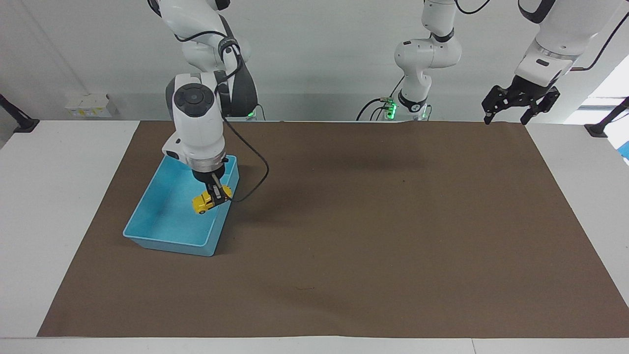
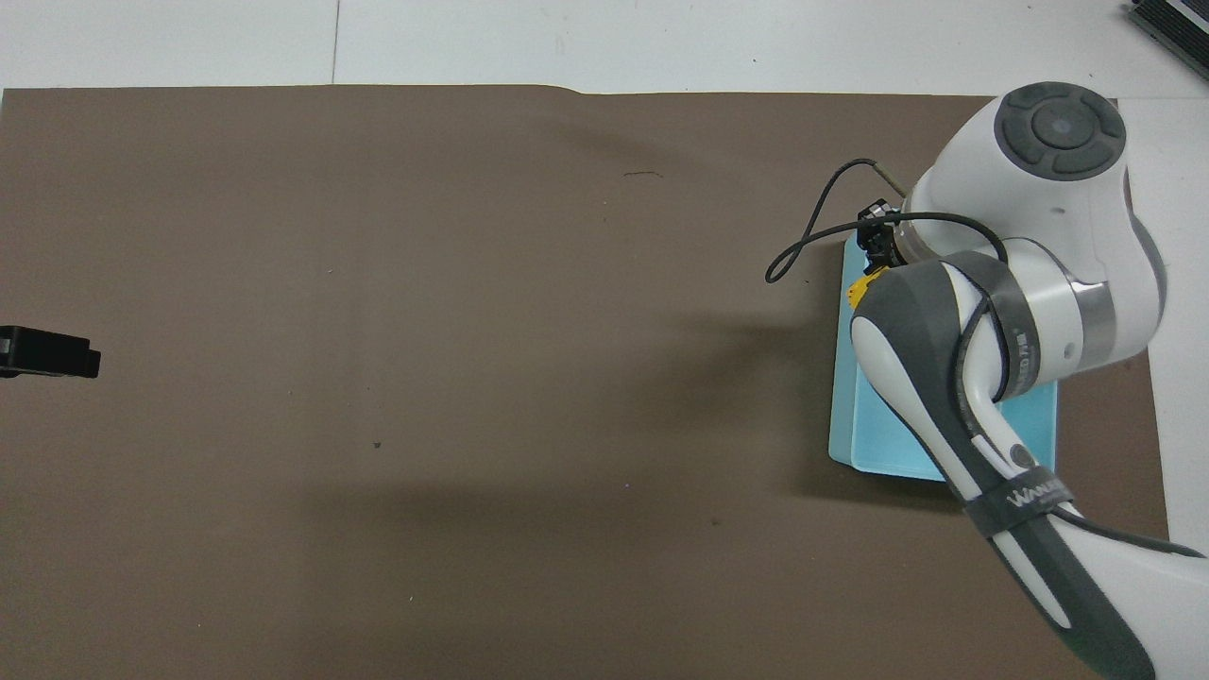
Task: Wind up and store yellow beetle car
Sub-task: 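Lift the car and lower it into the blue box with the right gripper, then open the right gripper to release the car inside the box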
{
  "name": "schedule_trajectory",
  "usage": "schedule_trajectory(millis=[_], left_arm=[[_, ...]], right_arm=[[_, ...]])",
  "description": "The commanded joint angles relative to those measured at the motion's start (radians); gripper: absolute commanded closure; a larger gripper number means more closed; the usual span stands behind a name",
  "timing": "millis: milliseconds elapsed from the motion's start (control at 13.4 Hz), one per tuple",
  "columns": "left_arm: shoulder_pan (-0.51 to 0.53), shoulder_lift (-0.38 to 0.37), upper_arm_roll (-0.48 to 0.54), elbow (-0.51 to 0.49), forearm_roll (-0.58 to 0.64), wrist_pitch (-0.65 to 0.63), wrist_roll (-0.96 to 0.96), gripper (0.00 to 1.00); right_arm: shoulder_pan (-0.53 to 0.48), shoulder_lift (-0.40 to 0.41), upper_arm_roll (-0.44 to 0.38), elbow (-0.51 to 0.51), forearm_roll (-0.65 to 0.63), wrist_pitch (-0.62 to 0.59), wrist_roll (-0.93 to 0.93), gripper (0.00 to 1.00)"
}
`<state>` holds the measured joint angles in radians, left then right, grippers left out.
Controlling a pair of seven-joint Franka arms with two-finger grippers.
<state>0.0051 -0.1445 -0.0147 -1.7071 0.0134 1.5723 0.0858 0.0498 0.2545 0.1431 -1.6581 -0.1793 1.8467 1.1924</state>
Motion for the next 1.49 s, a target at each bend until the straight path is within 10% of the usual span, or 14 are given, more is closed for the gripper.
schedule_trajectory(millis=[0,596,1415], left_arm=[[0.013,-0.014,-0.005,-0.005,-0.013,-0.015,0.011,0.00],[0.006,-0.012,-0.005,-0.022,-0.015,0.112,-0.081,0.00],[0.004,-0.004,-0.007,-0.012,-0.013,0.114,-0.115,0.00]], right_arm=[[-0.039,-0.080,0.007,-0.130,0.029,0.077,-0.198,1.00],[-0.183,-0.336,0.007,-0.667,0.029,0.555,-0.716,1.00],[-0.271,-0.302,0.006,-0.862,0.060,0.827,-1.109,1.00]])
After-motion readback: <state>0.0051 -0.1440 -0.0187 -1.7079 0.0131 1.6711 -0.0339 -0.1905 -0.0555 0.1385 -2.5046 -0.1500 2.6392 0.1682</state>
